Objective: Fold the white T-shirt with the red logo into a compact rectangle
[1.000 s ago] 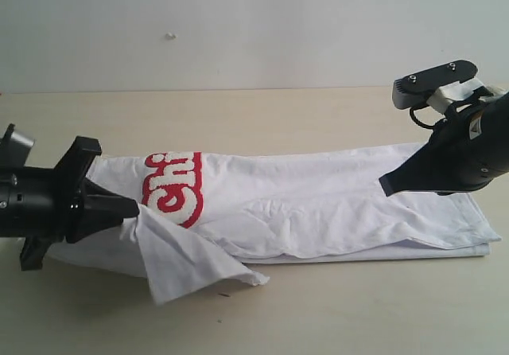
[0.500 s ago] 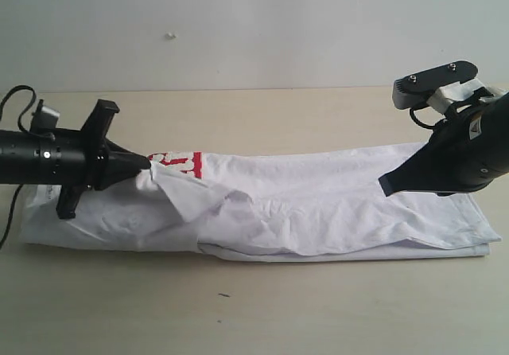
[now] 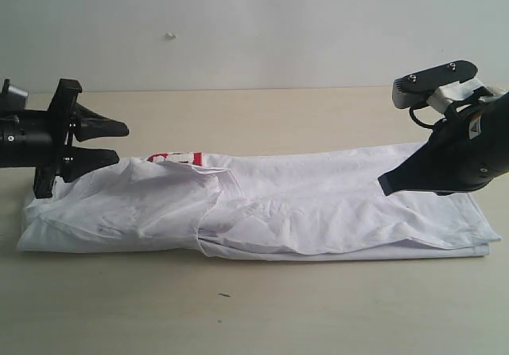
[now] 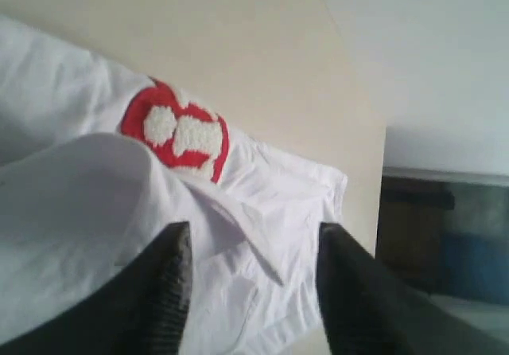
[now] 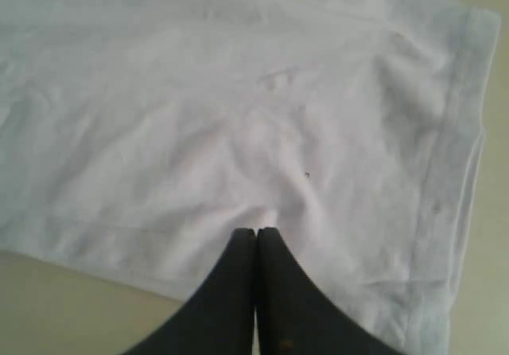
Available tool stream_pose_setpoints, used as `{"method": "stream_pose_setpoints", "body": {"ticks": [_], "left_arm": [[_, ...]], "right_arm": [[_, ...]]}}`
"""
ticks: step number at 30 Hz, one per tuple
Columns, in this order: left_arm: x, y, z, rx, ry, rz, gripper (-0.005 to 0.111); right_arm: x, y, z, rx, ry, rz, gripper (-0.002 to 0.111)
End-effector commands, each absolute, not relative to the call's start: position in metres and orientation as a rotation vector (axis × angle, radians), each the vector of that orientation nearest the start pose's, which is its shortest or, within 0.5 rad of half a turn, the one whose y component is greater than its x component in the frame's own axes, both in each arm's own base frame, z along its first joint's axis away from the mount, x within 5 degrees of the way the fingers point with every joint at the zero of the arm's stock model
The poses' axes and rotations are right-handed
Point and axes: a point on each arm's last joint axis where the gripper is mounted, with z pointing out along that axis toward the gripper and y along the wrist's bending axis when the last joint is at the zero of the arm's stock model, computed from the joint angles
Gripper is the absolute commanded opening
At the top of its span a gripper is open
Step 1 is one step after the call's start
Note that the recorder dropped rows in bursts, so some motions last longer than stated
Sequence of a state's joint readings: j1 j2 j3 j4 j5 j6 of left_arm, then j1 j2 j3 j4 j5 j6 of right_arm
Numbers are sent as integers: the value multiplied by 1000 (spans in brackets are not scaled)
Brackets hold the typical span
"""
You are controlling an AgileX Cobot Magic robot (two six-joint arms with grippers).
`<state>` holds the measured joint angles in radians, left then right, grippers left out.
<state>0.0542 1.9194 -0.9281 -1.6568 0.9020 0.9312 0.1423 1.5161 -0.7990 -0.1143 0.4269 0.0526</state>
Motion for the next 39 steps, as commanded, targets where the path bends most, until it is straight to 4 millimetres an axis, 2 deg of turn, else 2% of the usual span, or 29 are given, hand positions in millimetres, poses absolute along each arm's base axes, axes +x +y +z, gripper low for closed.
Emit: {"method": "stream_pose_setpoints", "body": {"ticks": [1, 5, 8, 12, 17, 21, 29, 35, 39], "left_arm": [[337, -56, 150, -320, 2457, -1434, 31], [333, -62, 149, -263, 2488, -1453, 17], [330, -77, 143, -210, 2527, -1469, 12], [331, -97, 125, -183, 2579, -1377, 16], [338, -111, 115, -210, 2541, -1255, 22], [347, -113, 112, -220, 2498, -1183, 22], [375, -116, 99, -268, 2467, -1173, 22], [393, -116, 104, -254, 2428, -1135, 22], [401, -104, 111, -243, 2407, -1090, 22]], "right_arm": [[281, 35, 198, -240, 2605, -31, 0], [281, 35, 198, -240, 2605, -31, 0], [281, 35, 199, -240, 2602, -30, 0], [281, 35, 199, -240, 2600, -30, 0], [281, 35, 199, -240, 2602, -30, 0], [281, 35, 199, -240, 2598, -30, 0], [281, 35, 199, -240, 2598, -30, 0], [281, 35, 199, -240, 2598, -30, 0], [281, 35, 199, -240, 2598, -30, 0]]}}
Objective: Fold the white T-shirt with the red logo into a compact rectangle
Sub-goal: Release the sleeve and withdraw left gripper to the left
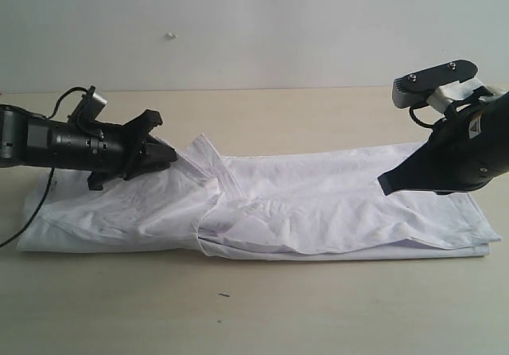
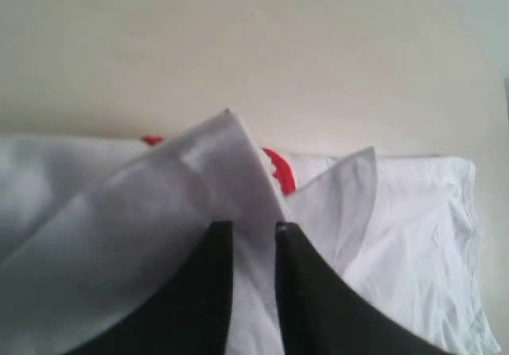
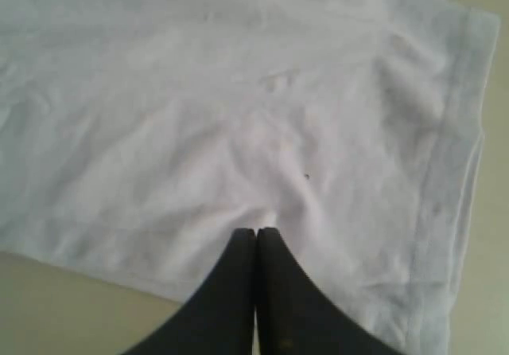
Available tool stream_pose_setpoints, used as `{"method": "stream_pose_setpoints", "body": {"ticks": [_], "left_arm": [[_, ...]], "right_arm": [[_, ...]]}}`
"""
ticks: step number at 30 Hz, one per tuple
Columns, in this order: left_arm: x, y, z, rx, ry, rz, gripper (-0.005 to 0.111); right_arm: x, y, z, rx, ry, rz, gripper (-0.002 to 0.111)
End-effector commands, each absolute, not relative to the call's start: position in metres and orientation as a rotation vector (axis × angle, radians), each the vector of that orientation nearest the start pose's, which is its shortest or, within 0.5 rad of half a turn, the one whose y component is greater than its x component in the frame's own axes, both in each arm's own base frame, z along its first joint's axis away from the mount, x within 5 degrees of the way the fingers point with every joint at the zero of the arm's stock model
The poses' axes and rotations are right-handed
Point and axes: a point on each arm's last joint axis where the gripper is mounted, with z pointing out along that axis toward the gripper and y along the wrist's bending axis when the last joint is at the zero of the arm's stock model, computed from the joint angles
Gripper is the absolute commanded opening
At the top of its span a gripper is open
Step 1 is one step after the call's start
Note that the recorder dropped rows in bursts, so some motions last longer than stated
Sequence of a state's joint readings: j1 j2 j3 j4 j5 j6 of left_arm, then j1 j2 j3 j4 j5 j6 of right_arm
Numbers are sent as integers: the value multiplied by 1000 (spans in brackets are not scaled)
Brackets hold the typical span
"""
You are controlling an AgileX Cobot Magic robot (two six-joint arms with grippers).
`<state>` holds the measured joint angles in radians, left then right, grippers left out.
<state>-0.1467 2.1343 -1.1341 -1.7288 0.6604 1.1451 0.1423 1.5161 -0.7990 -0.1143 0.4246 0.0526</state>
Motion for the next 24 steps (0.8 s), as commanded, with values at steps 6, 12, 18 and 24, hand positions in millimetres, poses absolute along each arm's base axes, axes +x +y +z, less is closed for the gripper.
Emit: {"method": "stream_pose_setpoints", "body": {"ticks": [6, 12, 18, 24], "left_arm": [[408, -62, 146, -253, 2309, -1035, 22], [394, 0, 171, -151, 2394, -833, 22], [371, 50, 163, -281, 2609, -751, 38], [361, 67, 158, -385, 2712, -701, 68]], "right_arm": [[281, 35, 199, -240, 2600, -30, 0], [282, 36, 199, -233, 2595, -24, 0], [281, 35, 199, -230, 2600, -24, 0], [281, 35, 198, -231, 2610, -26, 0]]}}
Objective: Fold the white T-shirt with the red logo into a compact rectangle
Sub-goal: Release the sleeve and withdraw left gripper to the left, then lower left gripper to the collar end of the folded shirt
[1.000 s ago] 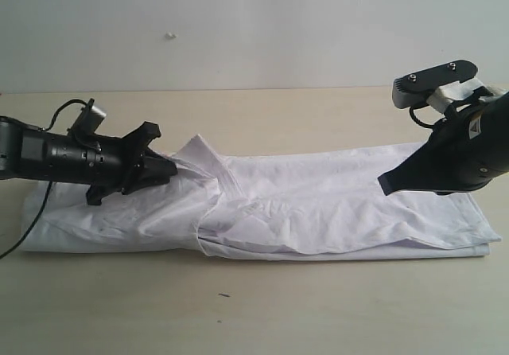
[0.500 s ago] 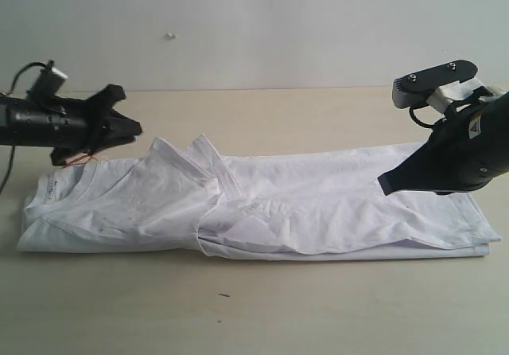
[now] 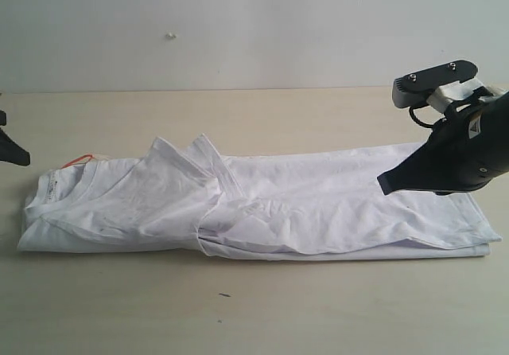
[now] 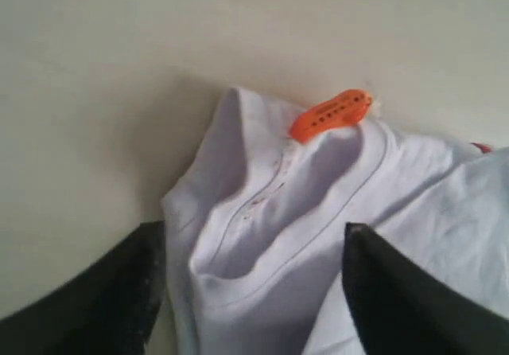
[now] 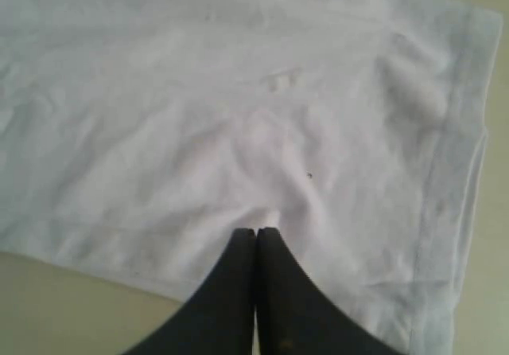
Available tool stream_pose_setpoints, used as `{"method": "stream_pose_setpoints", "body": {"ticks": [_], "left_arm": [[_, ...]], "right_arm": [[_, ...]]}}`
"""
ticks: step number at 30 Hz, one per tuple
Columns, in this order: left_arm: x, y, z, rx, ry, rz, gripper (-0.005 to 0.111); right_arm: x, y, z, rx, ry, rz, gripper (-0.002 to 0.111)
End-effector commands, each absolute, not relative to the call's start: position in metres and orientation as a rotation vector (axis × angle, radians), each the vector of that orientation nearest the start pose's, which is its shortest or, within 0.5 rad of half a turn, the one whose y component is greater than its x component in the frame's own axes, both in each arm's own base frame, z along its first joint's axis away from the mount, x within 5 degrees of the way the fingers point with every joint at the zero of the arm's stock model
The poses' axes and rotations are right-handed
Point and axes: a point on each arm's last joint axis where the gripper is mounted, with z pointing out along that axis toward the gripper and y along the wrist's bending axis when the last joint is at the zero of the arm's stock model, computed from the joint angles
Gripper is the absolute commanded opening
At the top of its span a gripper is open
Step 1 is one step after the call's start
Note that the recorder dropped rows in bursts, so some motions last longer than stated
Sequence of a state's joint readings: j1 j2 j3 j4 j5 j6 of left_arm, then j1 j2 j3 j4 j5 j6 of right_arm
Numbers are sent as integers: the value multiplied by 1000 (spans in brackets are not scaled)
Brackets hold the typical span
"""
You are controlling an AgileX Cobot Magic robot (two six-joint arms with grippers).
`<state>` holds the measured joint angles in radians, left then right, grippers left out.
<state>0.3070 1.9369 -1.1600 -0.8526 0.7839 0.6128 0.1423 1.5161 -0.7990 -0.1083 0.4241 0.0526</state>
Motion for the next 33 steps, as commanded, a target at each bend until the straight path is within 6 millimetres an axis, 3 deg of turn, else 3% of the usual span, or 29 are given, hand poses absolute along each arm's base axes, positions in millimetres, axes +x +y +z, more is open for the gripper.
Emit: {"method": "stream_pose_setpoints", "body": {"ticks": [1, 5, 17, 22, 26, 29, 33], "left_arm": [[360, 68, 157, -380, 2715, -697, 68], [361, 68, 154, -322, 2717, -684, 68], [368, 61, 105, -290, 2743, -852, 68], [367, 60, 101, -269, 2755, -866, 68], [364, 54, 97, -231, 2756, -989, 68], [365, 41, 97, -158, 2744, -1068, 67], [365, 8, 99, 58, 2753, -1113, 63]], "right_arm": [[281, 35, 198, -227, 2610, -25, 0], [280, 36, 198, -210, 2621, -12, 0], [280, 36, 198, -204, 2622, -3, 0], [280, 36, 198, -204, 2622, -3, 0], [280, 36, 198, -204, 2622, -3, 0], [280, 36, 198, -204, 2622, -3, 0], [280, 36, 198, -204, 2616, -2, 0]]}}
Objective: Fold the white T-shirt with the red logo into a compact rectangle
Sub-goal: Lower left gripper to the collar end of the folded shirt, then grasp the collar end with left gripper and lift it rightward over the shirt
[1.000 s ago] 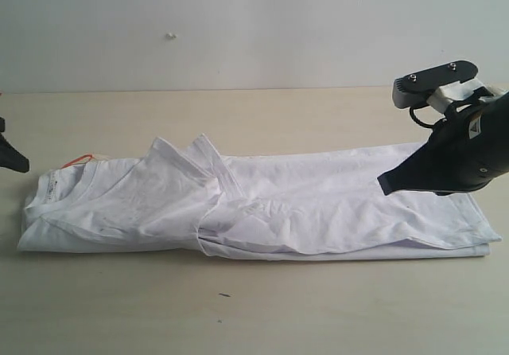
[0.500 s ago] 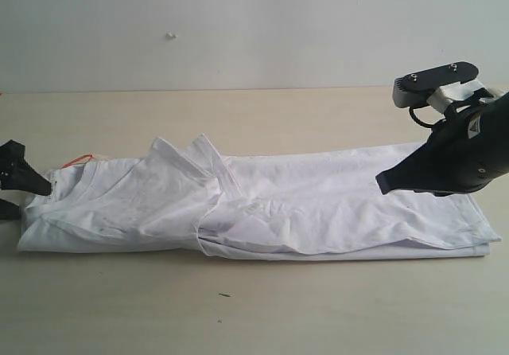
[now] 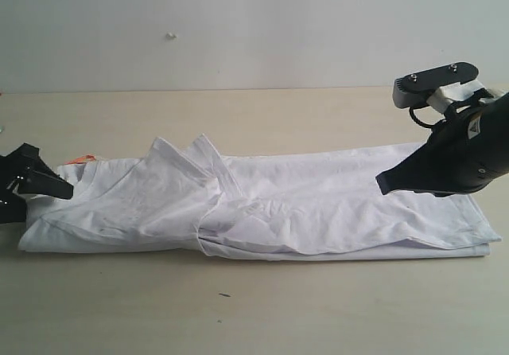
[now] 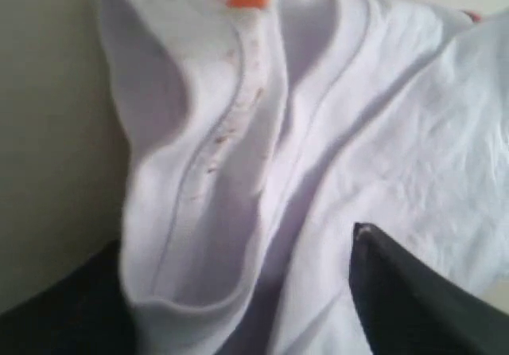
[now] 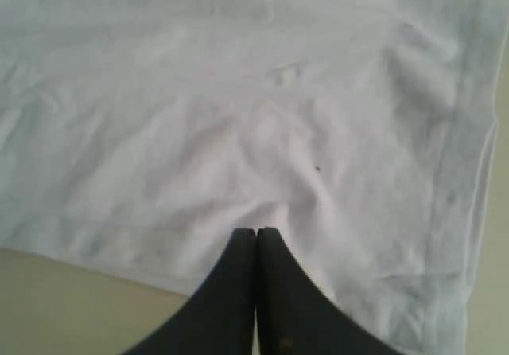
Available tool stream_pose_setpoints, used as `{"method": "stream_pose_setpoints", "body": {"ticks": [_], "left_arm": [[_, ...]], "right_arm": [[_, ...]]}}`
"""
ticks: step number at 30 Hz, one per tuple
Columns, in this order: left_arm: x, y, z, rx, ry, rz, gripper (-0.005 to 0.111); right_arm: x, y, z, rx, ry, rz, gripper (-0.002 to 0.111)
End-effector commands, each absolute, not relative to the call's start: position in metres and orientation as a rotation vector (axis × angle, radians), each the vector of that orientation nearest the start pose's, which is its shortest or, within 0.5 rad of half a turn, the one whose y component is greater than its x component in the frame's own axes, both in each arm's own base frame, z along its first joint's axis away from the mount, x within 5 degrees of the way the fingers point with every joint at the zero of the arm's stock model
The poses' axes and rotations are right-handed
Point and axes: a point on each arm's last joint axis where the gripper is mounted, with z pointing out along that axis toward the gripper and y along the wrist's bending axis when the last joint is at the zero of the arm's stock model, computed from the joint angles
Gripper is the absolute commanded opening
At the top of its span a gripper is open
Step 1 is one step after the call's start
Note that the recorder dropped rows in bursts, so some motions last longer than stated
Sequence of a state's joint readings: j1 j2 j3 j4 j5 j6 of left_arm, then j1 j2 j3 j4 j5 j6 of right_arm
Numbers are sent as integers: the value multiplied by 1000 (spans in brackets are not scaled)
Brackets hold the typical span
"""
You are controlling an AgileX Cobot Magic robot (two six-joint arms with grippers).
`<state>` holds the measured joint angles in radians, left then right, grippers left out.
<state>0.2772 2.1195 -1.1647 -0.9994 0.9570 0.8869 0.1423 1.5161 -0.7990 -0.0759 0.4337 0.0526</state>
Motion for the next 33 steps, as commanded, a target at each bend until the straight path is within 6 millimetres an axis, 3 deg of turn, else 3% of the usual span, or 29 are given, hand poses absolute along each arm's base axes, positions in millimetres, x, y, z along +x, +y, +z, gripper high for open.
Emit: {"method": "stream_pose_setpoints", "body": {"ticks": [1, 4, 9, 15, 20, 25, 29, 33], "left_arm": [[365, 0, 99, 104, 2754, -1115, 61], [365, -21, 98, 189, 2765, -1122, 46], [363, -30, 100, 244, 2771, -1138, 0], [362, -9, 120, 286, 2783, -985, 0], [361, 29, 160, 131, 2745, -786, 0], [354, 55, 201, -85, 2628, -749, 0], [350, 41, 233, -113, 2521, -873, 0], [347, 8, 254, -14, 2450, -966, 0]], "right_arm": [[280, 36, 198, -204, 2616, -2, 0], [280, 36, 198, -204, 2618, -3, 0], [279, 36, 198, -204, 2627, -4, 0], [279, 36, 198, -204, 2627, -4, 0], [279, 36, 198, -204, 2626, -4, 0], [280, 36, 198, -204, 2624, -4, 0], [280, 36, 198, -199, 2620, -1, 0], [280, 37, 198, -171, 2619, 22, 0]]}}
